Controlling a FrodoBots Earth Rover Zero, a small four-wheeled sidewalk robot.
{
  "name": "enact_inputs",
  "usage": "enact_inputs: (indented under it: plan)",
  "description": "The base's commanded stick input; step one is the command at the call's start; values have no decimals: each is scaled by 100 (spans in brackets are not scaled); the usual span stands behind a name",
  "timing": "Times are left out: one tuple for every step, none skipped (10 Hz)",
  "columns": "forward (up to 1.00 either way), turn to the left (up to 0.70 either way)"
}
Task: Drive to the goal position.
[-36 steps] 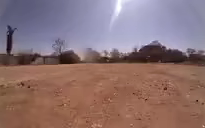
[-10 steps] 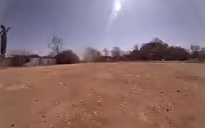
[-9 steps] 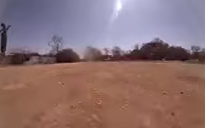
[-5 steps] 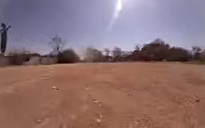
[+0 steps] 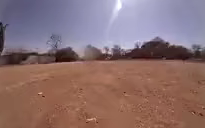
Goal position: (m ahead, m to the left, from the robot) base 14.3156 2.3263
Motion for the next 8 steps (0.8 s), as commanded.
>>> enact_inputs:
  plan:
    - [100, 0]
    - [100, 0]
    - [100, 0]
    - [100, 0]
    - [100, 0]
    - [100, 0]
    - [100, 0]
    - [100, 0]
